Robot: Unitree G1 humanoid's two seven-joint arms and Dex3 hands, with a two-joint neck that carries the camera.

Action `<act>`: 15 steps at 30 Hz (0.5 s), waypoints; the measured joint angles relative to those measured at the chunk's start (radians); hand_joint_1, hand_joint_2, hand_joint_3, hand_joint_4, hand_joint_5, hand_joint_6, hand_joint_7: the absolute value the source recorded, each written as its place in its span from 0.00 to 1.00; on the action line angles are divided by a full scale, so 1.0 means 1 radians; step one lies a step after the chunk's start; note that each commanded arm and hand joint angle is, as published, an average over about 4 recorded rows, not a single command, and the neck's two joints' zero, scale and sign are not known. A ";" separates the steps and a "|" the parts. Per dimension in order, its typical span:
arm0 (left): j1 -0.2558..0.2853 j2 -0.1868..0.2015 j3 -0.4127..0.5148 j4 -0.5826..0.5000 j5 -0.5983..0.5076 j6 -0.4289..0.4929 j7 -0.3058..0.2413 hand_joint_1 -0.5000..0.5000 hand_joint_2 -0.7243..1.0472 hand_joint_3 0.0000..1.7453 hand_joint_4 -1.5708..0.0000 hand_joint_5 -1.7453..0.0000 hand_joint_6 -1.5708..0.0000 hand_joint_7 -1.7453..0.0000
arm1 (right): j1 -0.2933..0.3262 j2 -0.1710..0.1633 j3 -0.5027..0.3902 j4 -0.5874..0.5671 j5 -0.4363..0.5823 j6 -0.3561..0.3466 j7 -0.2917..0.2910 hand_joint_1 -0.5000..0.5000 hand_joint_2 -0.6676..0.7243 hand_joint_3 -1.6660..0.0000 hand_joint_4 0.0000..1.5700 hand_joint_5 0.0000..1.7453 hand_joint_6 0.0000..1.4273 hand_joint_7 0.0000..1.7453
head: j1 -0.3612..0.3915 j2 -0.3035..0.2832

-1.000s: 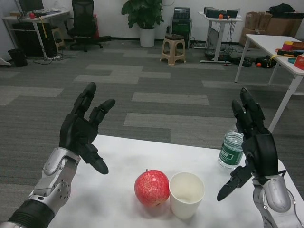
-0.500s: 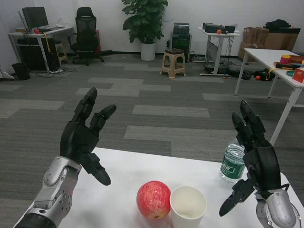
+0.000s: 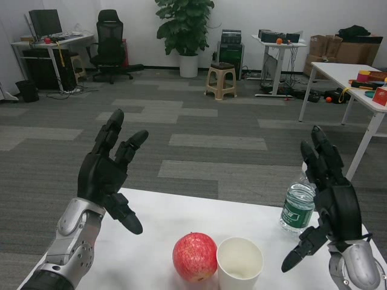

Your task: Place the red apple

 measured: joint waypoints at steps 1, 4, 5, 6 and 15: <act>0.000 -0.001 -0.001 0.000 0.000 0.000 0.000 0.02 0.10 0.00 1.00 0.65 1.00 1.00 | 0.000 0.000 -0.003 0.000 0.000 0.000 0.000 0.67 1.00 1.00 0.00 0.00 0.00 0.04 | -0.002 -0.005; -0.002 -0.005 -0.005 0.000 -0.001 0.000 0.000 0.02 0.10 0.00 1.00 0.65 1.00 1.00 | 0.000 0.001 -0.008 0.000 0.000 0.000 0.000 0.67 1.00 1.00 0.00 0.00 0.00 0.04 | -0.007 -0.021; -0.003 -0.007 -0.006 0.000 -0.001 0.000 0.000 0.02 0.10 0.00 1.00 0.65 1.00 1.00 | 0.000 0.001 -0.008 0.000 0.000 0.000 0.000 0.67 1.00 1.00 0.00 0.00 0.00 0.04 | -0.009 -0.026; -0.004 -0.009 -0.007 0.000 -0.001 0.000 0.000 0.02 0.10 0.00 1.00 0.65 1.00 1.00 | 0.000 0.001 -0.009 0.000 0.000 0.000 0.000 0.67 1.00 1.00 0.00 0.00 0.00 0.04 | -0.011 -0.029; -0.013 -0.013 -0.008 0.001 -0.001 0.000 0.000 0.02 0.10 0.00 1.00 0.65 1.00 1.00 | 0.000 0.003 -0.017 0.000 0.000 0.000 0.000 0.64 1.00 1.00 0.00 0.00 0.00 0.04 | -0.009 -0.032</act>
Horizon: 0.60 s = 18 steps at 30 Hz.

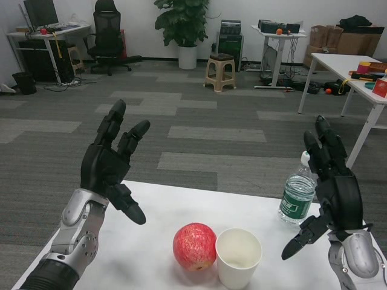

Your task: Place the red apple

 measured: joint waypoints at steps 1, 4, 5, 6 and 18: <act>-0.001 0.000 0.000 0.000 0.000 0.000 0.000 0.02 0.10 0.00 1.00 0.65 1.00 1.00 | 0.000 0.000 0.000 0.000 0.000 0.000 0.000 0.64 1.00 1.00 0.00 0.00 0.00 0.04 | 0.000 0.002; -0.005 -0.001 0.000 0.003 0.000 0.000 0.000 0.02 0.10 0.00 1.00 0.65 1.00 1.00 | 0.000 0.001 0.000 0.004 0.000 0.000 0.000 0.65 1.00 1.00 0.00 0.00 0.00 0.04 | 0.001 0.004; -0.006 -0.001 0.000 0.004 -0.001 -0.001 0.000 0.02 0.10 0.00 1.00 0.65 1.00 1.00 | 0.000 0.001 0.000 0.007 0.000 0.000 0.000 0.65 1.00 1.00 0.00 0.00 0.00 0.04 | 0.000 0.005; -0.009 -0.003 0.000 0.006 -0.001 -0.002 0.000 0.02 0.10 0.00 1.00 0.65 1.00 1.00 | -0.001 0.001 0.000 0.010 0.000 0.000 0.000 0.65 1.00 1.00 0.00 0.00 0.00 0.04 | 0.000 0.005; -0.032 -0.020 0.000 0.061 -0.001 -0.043 -0.001 0.02 0.10 0.00 1.00 0.75 1.00 1.00 | -0.013 0.001 0.000 0.028 -0.002 0.000 0.000 0.62 1.00 1.00 0.00 0.00 0.00 0.04 | -0.022 0.006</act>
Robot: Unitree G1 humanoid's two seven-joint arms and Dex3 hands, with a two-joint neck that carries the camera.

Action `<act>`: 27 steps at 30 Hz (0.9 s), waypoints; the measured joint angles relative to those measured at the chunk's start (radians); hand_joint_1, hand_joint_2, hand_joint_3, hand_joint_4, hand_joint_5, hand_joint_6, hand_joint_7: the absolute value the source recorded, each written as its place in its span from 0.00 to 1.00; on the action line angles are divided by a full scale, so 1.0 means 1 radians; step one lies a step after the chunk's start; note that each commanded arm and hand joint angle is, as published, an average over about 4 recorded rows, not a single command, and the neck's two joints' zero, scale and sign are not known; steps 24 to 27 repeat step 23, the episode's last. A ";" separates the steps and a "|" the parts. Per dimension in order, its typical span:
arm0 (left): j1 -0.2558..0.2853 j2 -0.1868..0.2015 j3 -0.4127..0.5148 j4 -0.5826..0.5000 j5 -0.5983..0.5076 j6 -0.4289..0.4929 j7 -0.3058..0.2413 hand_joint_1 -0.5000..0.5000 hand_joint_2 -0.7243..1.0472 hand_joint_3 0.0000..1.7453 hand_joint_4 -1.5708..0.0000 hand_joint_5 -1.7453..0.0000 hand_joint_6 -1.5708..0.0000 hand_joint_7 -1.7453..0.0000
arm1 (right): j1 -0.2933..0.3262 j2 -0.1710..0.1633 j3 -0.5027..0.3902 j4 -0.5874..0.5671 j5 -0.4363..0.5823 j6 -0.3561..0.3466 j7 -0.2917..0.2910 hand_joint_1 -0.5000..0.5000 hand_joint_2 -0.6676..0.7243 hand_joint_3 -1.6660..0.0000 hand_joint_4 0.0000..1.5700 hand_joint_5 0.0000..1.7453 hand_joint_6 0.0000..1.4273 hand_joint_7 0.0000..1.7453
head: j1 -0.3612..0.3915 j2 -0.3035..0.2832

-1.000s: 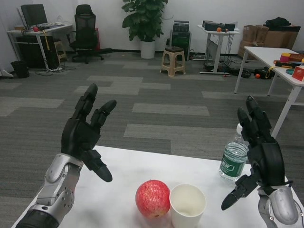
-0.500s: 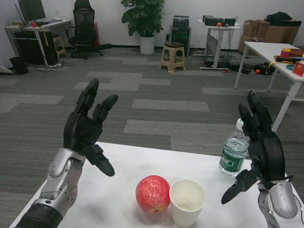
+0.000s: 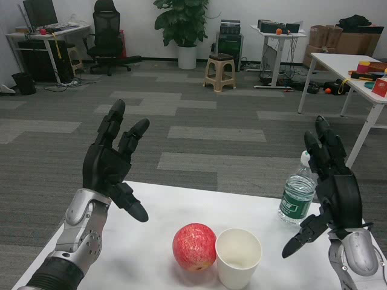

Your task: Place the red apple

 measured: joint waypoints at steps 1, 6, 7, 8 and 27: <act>-0.004 -0.002 0.000 0.009 0.000 -0.008 0.000 0.02 0.10 0.00 1.00 0.76 1.00 1.00 | 0.000 0.000 0.000 0.000 0.000 0.000 0.000 0.64 0.99 1.00 0.00 0.00 0.00 0.04 | -0.004 0.002; -0.022 -0.027 -0.001 0.042 0.000 -0.033 0.000 0.02 0.10 0.00 1.00 0.76 1.00 1.00 | 0.000 0.003 -0.008 0.000 -0.003 0.000 0.000 0.62 1.00 1.00 0.00 0.00 0.00 0.04 | -0.014 0.007; -0.024 -0.028 -0.002 0.049 0.000 -0.037 -0.001 0.02 0.10 0.00 1.00 0.76 1.00 1.00 | -0.001 0.004 -0.011 -0.001 -0.004 0.000 0.000 0.64 1.00 1.00 0.00 0.00 0.00 0.04 | -0.014 0.007; -0.025 -0.029 -0.002 0.055 0.000 -0.042 -0.001 0.02 0.10 0.00 1.00 0.76 1.00 1.00 | 0.000 0.004 -0.015 -0.002 -0.004 0.000 0.000 0.65 1.00 1.00 0.00 0.00 0.00 0.04 | -0.014 0.008; -0.033 -0.058 -0.033 0.061 -0.019 -0.069 0.000 0.01 0.13 0.02 1.00 0.78 1.00 1.00 | 0.010 -0.014 -0.023 -0.043 -0.004 0.000 0.000 0.67 0.97 1.00 0.00 0.00 0.00 0.04 | -0.005 0.002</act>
